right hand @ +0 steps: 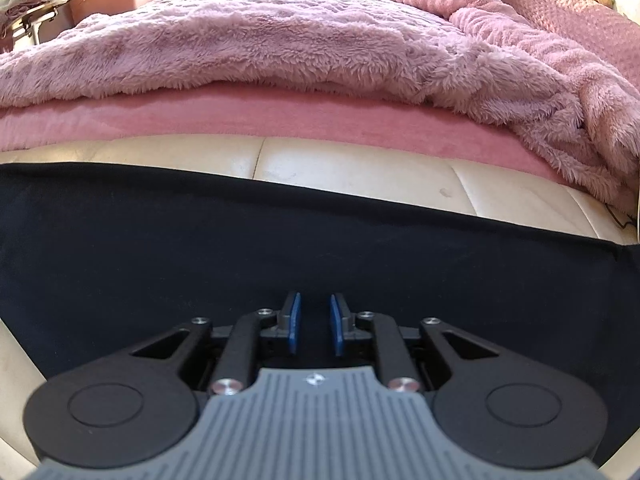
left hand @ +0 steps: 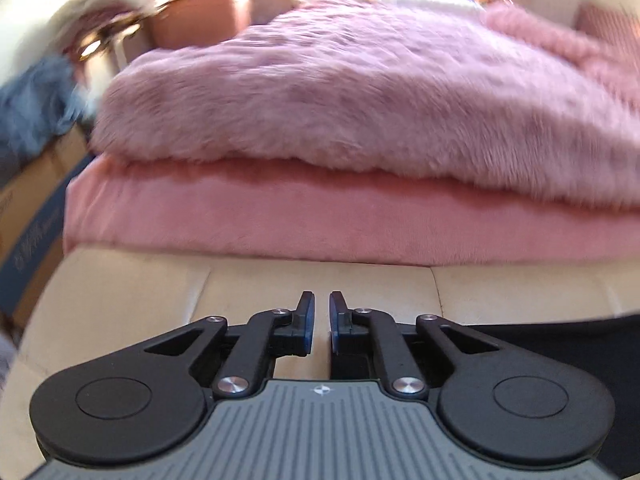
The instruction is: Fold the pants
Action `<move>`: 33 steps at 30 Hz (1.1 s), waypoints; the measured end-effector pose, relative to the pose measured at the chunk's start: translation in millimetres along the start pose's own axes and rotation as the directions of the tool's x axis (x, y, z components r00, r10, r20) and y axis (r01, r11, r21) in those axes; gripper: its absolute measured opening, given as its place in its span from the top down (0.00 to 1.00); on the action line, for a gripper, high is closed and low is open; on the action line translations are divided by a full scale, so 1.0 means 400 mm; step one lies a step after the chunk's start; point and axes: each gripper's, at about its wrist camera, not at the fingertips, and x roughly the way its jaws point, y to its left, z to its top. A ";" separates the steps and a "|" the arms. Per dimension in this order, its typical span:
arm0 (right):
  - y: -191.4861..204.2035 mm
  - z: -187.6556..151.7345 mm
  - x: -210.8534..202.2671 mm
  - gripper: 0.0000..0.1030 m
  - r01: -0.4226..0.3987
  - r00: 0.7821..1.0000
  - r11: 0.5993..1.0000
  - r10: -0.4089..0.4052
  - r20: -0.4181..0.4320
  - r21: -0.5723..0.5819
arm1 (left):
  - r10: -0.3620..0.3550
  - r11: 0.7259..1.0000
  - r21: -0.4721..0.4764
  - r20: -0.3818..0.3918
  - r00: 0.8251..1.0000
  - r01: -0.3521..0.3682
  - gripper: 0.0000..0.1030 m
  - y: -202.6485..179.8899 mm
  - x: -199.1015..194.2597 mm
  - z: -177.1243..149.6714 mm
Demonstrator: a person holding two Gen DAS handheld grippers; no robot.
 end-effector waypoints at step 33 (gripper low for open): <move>0.038 -0.066 -0.082 0.86 0.014 0.999 0.999 -0.015 -0.031 -0.036 | -0.180 0.717 -0.687 -0.016 0.984 0.120 0.98 0.111 -0.065 -0.245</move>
